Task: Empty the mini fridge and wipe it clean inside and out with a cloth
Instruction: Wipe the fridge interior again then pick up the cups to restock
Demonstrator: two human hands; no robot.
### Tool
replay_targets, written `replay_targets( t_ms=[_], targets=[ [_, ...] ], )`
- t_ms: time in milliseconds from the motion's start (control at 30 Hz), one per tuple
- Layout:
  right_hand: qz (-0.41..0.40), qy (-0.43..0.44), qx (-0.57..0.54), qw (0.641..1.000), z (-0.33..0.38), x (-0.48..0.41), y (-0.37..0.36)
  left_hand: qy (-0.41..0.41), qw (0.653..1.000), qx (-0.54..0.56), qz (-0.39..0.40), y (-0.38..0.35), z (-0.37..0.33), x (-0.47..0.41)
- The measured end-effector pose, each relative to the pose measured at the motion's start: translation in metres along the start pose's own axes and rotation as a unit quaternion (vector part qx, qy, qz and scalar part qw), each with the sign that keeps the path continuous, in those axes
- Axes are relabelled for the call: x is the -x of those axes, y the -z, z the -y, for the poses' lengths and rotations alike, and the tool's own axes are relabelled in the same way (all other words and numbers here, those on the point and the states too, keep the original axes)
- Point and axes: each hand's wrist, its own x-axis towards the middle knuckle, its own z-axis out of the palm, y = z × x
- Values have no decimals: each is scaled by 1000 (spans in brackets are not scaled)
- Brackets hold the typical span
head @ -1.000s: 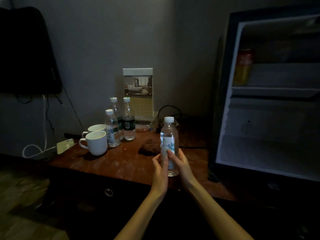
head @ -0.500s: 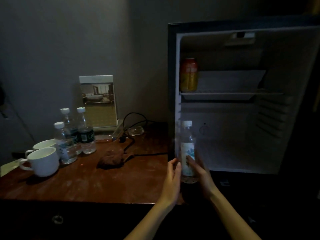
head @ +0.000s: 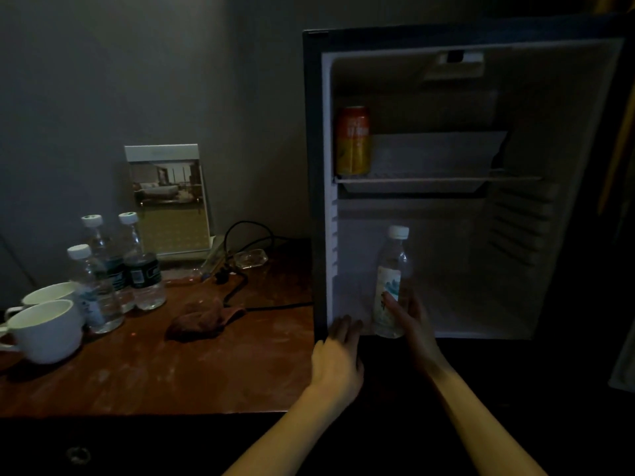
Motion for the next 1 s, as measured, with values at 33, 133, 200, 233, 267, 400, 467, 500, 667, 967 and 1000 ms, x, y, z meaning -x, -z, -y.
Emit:
replay_targets(
  t_ms=[33, 133, 200, 233, 267, 400, 467, 500, 667, 967, 1000],
  targets=[
    [5, 5, 24, 1000, 1, -1, 0, -8, 1000, 2, -7, -3, 2, 2],
    [39, 14, 103, 994, -1, -6, 4, -27, 999, -1, -31, -16, 7, 4],
    [60, 5, 151, 987, 1, -7, 8, -32, 998, -8, -51, -16, 6, 4],
    [65, 5, 175, 982, 3, -8, 11, -32, 998, -13, -55, -13, 3, 4],
    [68, 6, 200, 977, 6, -9, 12, -28, 998, -20, -56, -12, 2, 4],
    [48, 22, 294, 954, 15, -19, 12, -26, 997, -9, -66, -10, 2, 3],
    [40, 18, 292, 956, 11, -22, 10, -34, 997, 13, -74, -12, 4, 3],
    [36, 13, 285, 958, 9, -25, 9, -39, 996, 22, -77, -14, 6, 3],
    [53, 8, 299, 953, 6, -47, -4, -35, 994, 52, -88, -16, 10, 2],
    [67, -21, 269, 961, -10, -85, -19, -42, 986, 92, -132, -25, 13, 4],
    [63, -19, 267, 961, -12, -89, -21, -43, 985, 95, -136, -25, 13, 4]
  ],
)
